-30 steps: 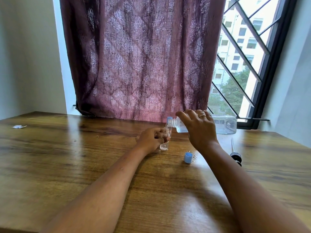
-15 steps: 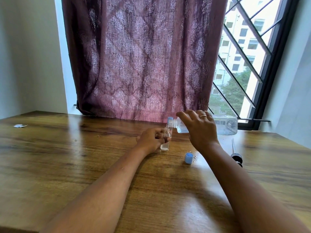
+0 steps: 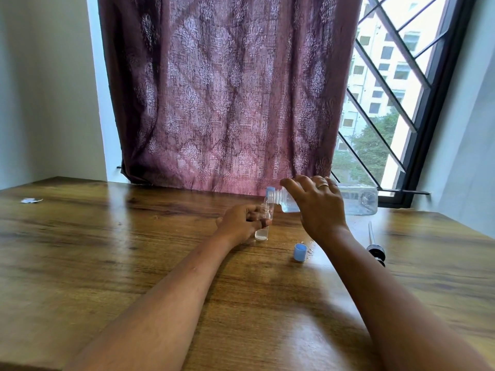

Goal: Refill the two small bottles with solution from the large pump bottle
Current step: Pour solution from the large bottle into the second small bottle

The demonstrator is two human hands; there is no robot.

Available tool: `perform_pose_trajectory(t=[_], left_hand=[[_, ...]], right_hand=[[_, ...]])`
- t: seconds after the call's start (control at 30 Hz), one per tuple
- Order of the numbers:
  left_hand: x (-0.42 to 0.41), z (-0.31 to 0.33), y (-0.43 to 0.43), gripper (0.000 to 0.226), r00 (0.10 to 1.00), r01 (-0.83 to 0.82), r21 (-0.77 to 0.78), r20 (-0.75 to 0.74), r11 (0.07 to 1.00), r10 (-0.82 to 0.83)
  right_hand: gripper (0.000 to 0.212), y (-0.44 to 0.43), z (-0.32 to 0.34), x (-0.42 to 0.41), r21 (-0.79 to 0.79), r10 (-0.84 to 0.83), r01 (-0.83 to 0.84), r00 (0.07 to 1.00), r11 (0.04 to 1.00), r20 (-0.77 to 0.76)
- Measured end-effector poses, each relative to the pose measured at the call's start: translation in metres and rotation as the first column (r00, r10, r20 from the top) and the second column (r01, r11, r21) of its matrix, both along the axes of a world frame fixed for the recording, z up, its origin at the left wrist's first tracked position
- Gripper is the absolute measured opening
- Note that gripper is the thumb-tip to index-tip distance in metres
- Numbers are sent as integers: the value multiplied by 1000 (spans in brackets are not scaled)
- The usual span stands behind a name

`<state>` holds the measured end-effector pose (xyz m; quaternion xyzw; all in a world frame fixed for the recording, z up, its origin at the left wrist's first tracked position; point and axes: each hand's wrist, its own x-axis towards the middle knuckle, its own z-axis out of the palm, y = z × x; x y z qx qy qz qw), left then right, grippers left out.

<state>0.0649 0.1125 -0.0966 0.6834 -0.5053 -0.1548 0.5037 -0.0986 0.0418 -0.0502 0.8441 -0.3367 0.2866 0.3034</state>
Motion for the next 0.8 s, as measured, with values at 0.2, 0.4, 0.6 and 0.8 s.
perform_pose_trajectory(t=[0.2, 0.4, 0.6, 0.8], left_hand=[[0, 1, 1, 43, 1000, 8, -2, 1, 1000, -8], [0, 0, 1, 46, 1000, 19, -1, -15, 1000, -19], [0, 0, 0, 46, 999, 20, -5, -34, 1000, -20], [0, 0, 0, 47, 999, 30, -6, -37, 1000, -30]], right_hand=[[75, -1, -1, 0, -5, 2, -2, 1000, 1000, 10], [73, -1, -1, 0, -8, 7, -6, 1000, 1000, 17], [73, -1, 0, 1, -7, 7, -7, 1000, 1000, 13], [74, -1, 0, 0, -10, 3, -3, 1000, 1000, 13]])
